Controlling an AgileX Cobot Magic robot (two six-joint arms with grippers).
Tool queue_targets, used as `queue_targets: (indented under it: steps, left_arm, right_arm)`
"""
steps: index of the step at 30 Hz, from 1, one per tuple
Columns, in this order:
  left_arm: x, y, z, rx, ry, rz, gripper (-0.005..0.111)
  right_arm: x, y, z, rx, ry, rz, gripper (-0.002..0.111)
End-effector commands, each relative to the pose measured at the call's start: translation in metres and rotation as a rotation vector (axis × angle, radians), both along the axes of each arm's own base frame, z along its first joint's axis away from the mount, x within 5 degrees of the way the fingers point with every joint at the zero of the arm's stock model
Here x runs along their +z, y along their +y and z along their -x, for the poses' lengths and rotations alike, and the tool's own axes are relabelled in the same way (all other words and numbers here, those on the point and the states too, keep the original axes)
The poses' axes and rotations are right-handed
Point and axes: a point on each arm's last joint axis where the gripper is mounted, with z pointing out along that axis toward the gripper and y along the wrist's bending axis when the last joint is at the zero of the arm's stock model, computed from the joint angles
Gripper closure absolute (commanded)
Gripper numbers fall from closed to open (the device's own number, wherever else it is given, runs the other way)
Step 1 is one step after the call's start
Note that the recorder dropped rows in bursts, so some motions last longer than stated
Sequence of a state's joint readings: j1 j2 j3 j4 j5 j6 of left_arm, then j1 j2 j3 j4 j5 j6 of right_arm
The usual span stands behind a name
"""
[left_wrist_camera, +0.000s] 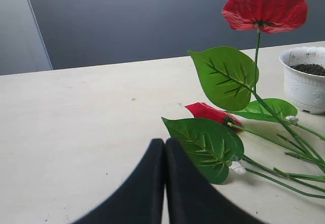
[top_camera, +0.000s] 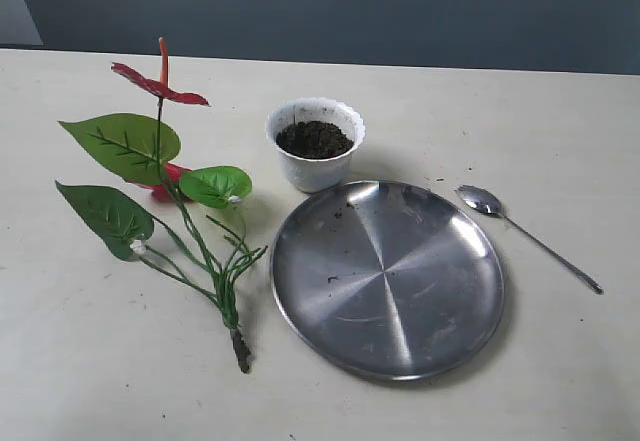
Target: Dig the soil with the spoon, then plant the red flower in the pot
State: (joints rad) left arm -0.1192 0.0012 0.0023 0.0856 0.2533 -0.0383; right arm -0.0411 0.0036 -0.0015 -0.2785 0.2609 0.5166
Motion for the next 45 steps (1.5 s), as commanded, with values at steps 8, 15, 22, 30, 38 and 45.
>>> queue_targets:
  steps: [8,15,22,30,38,45]
  left_arm:
    - [0.002,0.000,0.000,-0.006,-0.016,0.008,0.106]
    - [0.002,0.000,0.000,-0.006,-0.016,0.008,0.106]
    - [0.002,0.000,0.000,-0.006,-0.016,0.008,0.106]
    - [0.002,0.000,0.000,-0.006,-0.016,0.008,0.106]
    - [0.002,0.000,0.000,-0.006,-0.016,0.008,0.106]
    - [0.002,0.000,0.000,-0.006,-0.016,0.008,0.106]
  right_arm:
    - [0.000,0.000,0.000,-0.006,-0.004,0.004,0.106]
    - [0.005,0.003,-0.001,0.015,-0.077,-0.101,0.106]
    - [0.025,0.005,-0.001,0.041,-0.325,-0.607,0.106]
    - [0.035,0.003,0.001,0.049,-0.435,-0.599,0.106]
    - [0.052,-0.002,0.007,0.061,-0.651,-0.610,0.106]
    - [0.078,-0.015,0.025,-0.024,-1.004,-0.508,0.106]
